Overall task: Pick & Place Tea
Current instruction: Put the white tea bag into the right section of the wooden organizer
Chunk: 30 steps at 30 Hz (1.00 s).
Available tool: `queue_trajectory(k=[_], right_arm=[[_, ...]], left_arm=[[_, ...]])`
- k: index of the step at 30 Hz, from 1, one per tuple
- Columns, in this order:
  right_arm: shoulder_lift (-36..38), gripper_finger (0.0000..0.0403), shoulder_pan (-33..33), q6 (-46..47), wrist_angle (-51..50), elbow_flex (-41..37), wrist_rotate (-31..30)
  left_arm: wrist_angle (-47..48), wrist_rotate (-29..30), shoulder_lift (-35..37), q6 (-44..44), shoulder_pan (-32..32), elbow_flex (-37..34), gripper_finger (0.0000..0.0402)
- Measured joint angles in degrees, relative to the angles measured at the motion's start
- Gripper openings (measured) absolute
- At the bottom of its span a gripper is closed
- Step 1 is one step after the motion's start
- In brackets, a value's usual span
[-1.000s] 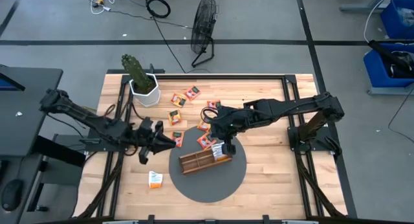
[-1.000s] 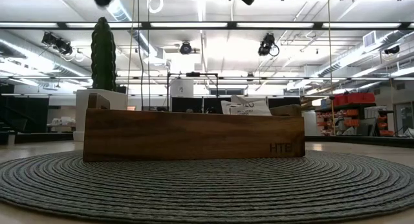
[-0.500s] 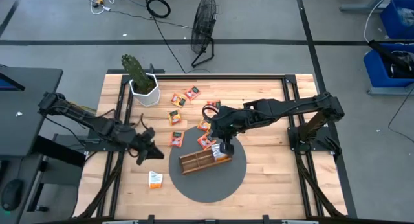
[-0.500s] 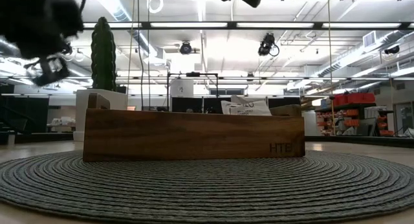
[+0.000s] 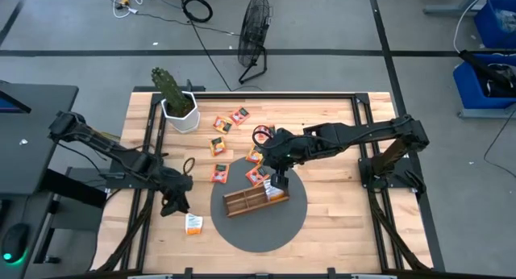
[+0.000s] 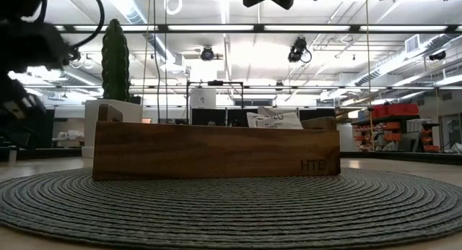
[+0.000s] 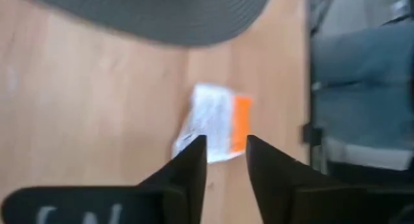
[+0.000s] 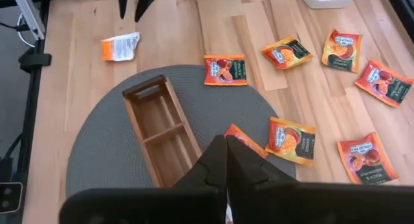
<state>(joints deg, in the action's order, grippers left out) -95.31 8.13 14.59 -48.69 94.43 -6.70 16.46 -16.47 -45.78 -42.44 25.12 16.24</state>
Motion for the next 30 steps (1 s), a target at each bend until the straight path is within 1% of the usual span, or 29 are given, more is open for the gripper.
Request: queue_trajectory(k=[5,9,12,16,20,26,30], right_arm=[[0.0,0.0000,0.0,0.0,0.0,0.0,-0.1],[0.0,0.0000,0.0,0.0,0.0,0.0,-0.1],[0.0,0.0000,0.0,0.0,-0.1,0.0,-0.4],[0.0,0.0000,0.0,0.0,-0.2,0.0,-0.4],[0.0,0.0000,0.0,0.1,-0.4,-0.1,-0.4],[0.0,0.0000,0.0,1.0,-0.8,-0.1,-0.4],[0.0,0.0000,0.0,1.5,-0.8,-0.1,-0.4]], left_arm=[[-0.3,0.1,-5.0,3.9,1.9,0.0,0.0170],[-0.5,1.2,-7.8,5.6,3.5,0.0,0.0188],[-2.8,2.4,-9.5,7.2,4.6,0.0,0.0189],[-6.1,6.3,-11.3,8.6,6.4,0.0,0.0186],[-4.5,10.6,-13.3,11.0,8.2,1.0,0.0178],[-5.1,12.0,-17.5,15.9,10.8,2.6,0.0177],[-5.3,12.8,-22.0,19.4,12.7,4.3,0.0177]])
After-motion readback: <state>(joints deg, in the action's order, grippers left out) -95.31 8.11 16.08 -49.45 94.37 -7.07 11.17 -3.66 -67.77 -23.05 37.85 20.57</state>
